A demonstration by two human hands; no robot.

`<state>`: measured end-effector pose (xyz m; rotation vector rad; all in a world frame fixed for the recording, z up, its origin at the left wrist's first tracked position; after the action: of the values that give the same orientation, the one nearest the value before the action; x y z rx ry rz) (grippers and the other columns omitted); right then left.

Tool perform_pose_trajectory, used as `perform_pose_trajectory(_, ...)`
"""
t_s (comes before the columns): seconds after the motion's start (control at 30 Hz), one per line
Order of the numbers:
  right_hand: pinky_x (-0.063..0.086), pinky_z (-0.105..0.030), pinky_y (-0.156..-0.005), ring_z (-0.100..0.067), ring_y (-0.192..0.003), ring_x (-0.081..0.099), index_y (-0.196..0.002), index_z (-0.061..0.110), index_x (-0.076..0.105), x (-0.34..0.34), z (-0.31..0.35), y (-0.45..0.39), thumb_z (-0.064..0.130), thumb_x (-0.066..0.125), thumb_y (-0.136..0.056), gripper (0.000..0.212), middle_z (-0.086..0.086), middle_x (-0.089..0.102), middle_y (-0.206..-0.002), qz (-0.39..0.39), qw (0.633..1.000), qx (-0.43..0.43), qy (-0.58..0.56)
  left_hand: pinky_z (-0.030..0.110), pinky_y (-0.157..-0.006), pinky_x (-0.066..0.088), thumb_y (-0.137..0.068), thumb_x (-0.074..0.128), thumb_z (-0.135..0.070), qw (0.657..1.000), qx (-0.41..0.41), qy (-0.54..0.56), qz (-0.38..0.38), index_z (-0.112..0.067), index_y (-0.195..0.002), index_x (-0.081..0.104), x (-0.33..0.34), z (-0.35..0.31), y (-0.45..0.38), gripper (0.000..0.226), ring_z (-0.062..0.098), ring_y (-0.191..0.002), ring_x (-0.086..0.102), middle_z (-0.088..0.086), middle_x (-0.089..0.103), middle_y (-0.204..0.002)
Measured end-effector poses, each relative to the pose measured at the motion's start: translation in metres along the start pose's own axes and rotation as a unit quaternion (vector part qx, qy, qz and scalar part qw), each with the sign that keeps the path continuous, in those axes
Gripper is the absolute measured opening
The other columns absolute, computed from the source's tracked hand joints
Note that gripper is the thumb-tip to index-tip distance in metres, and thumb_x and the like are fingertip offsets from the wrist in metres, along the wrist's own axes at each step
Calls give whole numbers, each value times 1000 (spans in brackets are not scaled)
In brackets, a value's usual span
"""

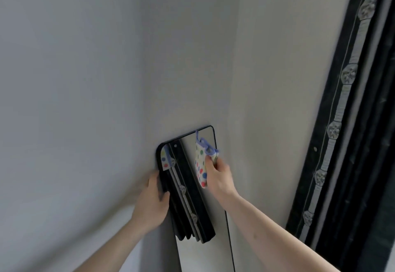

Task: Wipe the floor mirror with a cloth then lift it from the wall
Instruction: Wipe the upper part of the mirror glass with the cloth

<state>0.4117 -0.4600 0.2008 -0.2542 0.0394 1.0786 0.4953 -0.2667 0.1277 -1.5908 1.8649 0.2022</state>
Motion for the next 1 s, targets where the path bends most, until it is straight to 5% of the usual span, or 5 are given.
perform_pose_trajectory(0.13, 52, -58, -97, -50, -115, 60, -102, 23, 64, 9, -2, -24, 32, 43, -110, 24, -29, 65, -119, 6, 1000, -9, -7, 46, -96, 55, -96, 59, -20, 999, 34, 25, -34, -35, -150, 34, -5, 2, -15, 61, 19, -114, 66, -10, 64, -132)
perform_pose_trajectory(0.37, 49, -42, -63, -48, -79, 63, -108, -3, 59, 21, -4, -65, 37, 45, -109, 42, -26, 68, -90, -38, 998, -57, -13, 38, -92, 57, -97, 63, -17, 993, 69, 38, -83, -34, -143, 45, -9, -1, -27, 52, 13, -105, 69, -20, 65, -122)
perform_pose_trajectory(0.63, 36, -14, -53, -1, -52, 43, -106, 31, 59, 78, 7, -61, 32, 47, -109, 13, 17, 53, -60, 26, 985, -165, 36, 33, -74, 54, -95, 65, -17, 990, 88, 13, -107, -34, -130, 49, -12, -4, -37, 42, 7, -82, 70, -32, 63, -94)
perform_pose_trajectory(0.87, 26, 1, -106, 21, -135, 34, -154, 29, 46, 102, 11, -68, 24, 52, -107, 48, 30, 43, -150, 60, 945, -278, 160, 34, -74, 56, -92, 66, -16, 990, 90, 13, -112, -37, -124, 50, -14, -5, -42, 41, 8, -83, 71, -23, 70, -92)
perform_pose_trajectory(1.0, 32, -14, -116, 2, -141, 39, -156, 32, 40, 84, -1, -98, 29, 49, -108, 50, 18, 39, -159, 37, 933, -288, 214, 37, -79, 58, -93, 66, -21, 990, 92, 11, -109, -43, -125, 49, -12, -5, -43, 43, 3, -81, 69, -23, 71, -92)
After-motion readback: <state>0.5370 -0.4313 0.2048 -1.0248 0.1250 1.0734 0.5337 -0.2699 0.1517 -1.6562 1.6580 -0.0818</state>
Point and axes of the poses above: each hand's wrist, its own y-axis away from the middle knuckle, its own x-axis out of the palm, z = x × y, the point moved 6 cm from there along -y, towards the middle knuckle
